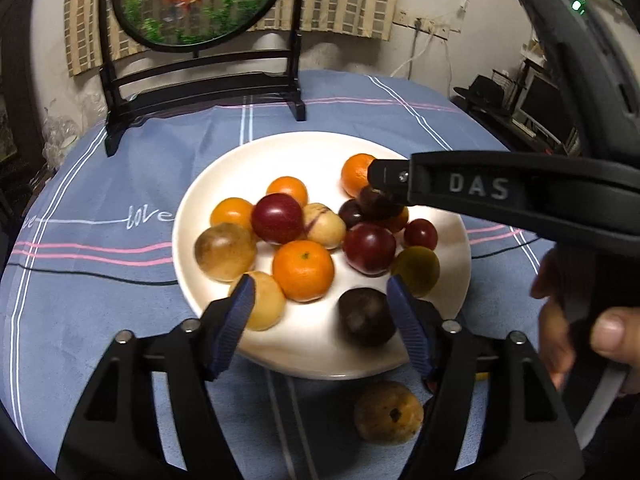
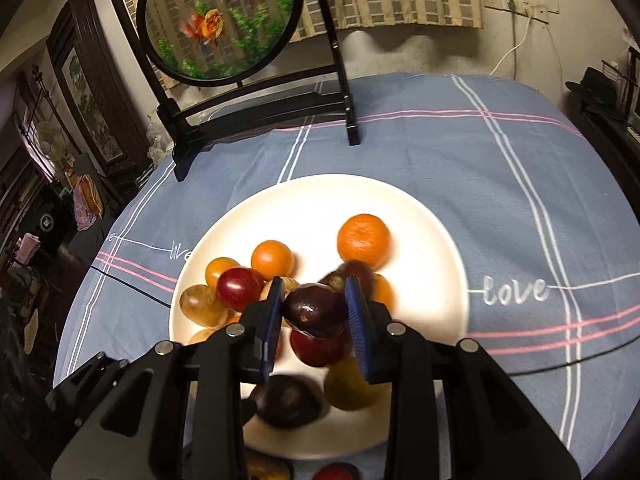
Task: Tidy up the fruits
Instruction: 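Carry both dark fruits over the white plate and open both tools, then withdraw both open tools back toward the remaining fruits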
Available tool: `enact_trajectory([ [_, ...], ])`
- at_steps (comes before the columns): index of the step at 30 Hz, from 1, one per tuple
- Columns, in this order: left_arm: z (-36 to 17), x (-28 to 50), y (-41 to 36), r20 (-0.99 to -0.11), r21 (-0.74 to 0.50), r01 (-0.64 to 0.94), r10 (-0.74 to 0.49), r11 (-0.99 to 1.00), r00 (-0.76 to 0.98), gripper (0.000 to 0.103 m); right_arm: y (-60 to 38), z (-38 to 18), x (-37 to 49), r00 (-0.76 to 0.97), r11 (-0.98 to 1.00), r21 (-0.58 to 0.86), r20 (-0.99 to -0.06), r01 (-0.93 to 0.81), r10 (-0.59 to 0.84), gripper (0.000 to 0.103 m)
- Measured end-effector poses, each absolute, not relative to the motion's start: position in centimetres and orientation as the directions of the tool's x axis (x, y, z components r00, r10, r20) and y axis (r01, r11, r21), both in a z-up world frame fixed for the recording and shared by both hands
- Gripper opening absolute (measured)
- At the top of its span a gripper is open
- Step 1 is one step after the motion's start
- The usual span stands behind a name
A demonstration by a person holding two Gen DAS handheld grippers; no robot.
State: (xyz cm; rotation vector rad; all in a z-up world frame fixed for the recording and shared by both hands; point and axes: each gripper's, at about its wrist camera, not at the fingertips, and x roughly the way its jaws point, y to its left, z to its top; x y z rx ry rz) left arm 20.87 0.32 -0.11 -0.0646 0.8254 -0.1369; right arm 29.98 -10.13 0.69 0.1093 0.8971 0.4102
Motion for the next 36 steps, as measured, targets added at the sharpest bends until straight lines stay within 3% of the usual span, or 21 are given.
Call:
enact_trajectory([
  [22, 0.4, 20.2, 1.8, -0.719, -0.103, 0.044, -0.104, 0.994, 0.687, 0.078, -7.0, -1.0, 33.3, 0.517, 0.939, 0.216, -0.790, -0.269, 0.330, 0.034],
  [23, 0.4, 20.2, 1.8, -0.718, -0.102, 0.043, -0.104, 0.994, 0.688, 0.078, -7.0, -0.9, 33.3, 0.518, 0.940, 0.215, -0.790, -0.266, 0.328, 0.037],
  [26, 0.4, 20.2, 1.9, -0.719, -0.106, 0.043, -0.106, 0.993, 0.686, 0.078, -7.1, 0.0, 32.7, 0.571, 0.944, 0.204, -0.756, -0.260, 0.320, 0.066],
  [36, 0.3, 20.0, 1.7, -0.719, -0.097, 0.048, -0.104, 0.994, 0.688, 0.079, -10.1, 0.8, 30.5, 0.619, 0.955, 0.204, -0.728, -0.214, 0.294, 0.067],
])
